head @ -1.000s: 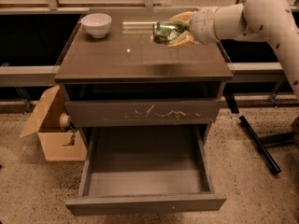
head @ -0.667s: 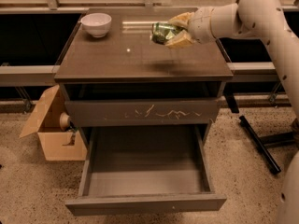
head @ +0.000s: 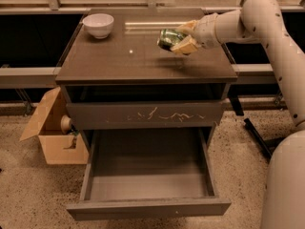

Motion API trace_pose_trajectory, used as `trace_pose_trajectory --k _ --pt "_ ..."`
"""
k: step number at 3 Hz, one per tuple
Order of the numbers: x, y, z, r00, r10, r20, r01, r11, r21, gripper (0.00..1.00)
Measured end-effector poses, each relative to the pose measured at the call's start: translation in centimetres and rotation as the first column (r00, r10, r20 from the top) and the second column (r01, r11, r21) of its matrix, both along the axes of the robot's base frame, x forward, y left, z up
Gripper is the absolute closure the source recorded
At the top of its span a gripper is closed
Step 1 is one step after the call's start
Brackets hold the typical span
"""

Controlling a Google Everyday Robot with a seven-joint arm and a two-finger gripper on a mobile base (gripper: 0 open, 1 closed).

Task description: Pick green can from middle drawer and place on counter

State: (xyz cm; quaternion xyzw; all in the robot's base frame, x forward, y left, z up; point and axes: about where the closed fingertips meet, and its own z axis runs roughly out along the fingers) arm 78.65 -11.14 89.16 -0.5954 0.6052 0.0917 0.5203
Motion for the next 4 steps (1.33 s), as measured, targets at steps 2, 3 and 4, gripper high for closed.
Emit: trace_pose_trajectory --k 2,3,4 --pt "1.3 -1.1 -1.4 0.9975 -0.039 -0.059 0.041 0.999 0.017 0.31" --pt "1.6 -1.6 -1.6 0.9966 -0.054 -0.062 0.055 0.998 0.019 0.07" --pt "1.7 -2.7 -0.9 0.9954 -0.087 -0.038 0.089 0.995 0.036 0.0"
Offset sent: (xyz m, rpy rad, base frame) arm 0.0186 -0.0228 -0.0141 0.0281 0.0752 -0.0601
